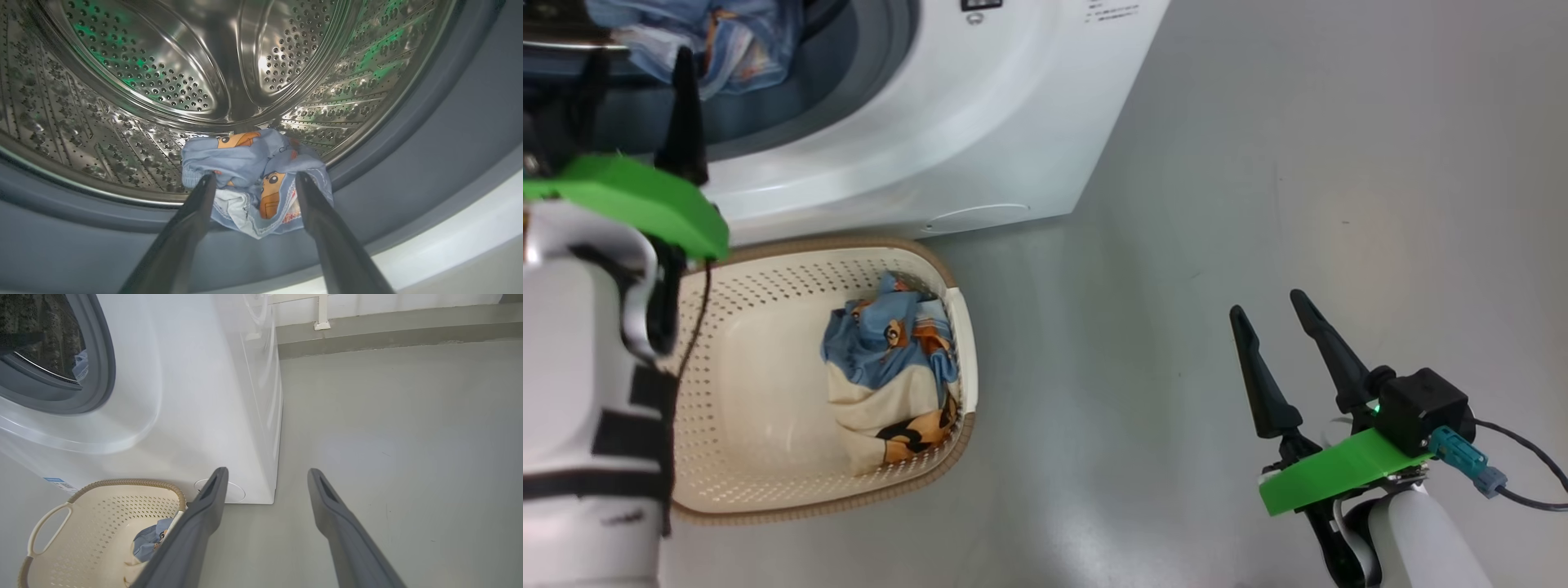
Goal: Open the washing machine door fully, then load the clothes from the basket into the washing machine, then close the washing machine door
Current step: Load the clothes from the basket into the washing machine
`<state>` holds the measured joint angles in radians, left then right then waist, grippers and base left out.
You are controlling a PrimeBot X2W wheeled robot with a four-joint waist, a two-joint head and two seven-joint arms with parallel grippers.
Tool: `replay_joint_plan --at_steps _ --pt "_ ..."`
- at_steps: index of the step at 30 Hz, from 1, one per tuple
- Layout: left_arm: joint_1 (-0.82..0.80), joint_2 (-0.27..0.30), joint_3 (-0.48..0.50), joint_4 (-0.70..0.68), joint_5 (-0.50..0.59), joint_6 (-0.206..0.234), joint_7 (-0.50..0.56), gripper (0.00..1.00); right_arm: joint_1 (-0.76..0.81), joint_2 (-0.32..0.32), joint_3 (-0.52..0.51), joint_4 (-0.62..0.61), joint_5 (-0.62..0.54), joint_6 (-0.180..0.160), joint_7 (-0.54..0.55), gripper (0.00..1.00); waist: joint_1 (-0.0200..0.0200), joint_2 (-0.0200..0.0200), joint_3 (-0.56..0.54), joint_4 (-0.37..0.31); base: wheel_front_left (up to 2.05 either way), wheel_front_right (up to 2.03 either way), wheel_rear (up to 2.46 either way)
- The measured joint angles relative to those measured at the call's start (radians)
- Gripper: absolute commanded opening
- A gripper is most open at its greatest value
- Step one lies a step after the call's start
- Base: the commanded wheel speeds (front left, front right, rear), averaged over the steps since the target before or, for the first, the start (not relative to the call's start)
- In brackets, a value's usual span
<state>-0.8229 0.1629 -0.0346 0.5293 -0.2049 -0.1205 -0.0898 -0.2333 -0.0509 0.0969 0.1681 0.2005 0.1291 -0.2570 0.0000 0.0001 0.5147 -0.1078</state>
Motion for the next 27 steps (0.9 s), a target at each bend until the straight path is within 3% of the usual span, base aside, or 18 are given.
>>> replay_joint_plan --at_steps 20,27 --pt "-0.299 0.000 -0.056 0.360 -0.069 -0.007 0.232 1.00 -0.013 0.000 0.026 0.003 0.019 0.000 0.000 1.00 0.0000 0.0000 0.046 -0.048 0.00 0.00 0.00" --pt "-0.355 0.011 -0.056 0.454 -0.063 0.061 0.274 1.00 -0.013 0.000 0.034 0.002 0.031 0.000 0.000 1.00 0.0000 0.0000 0.074 -0.060 0.00 0.00 0.00"
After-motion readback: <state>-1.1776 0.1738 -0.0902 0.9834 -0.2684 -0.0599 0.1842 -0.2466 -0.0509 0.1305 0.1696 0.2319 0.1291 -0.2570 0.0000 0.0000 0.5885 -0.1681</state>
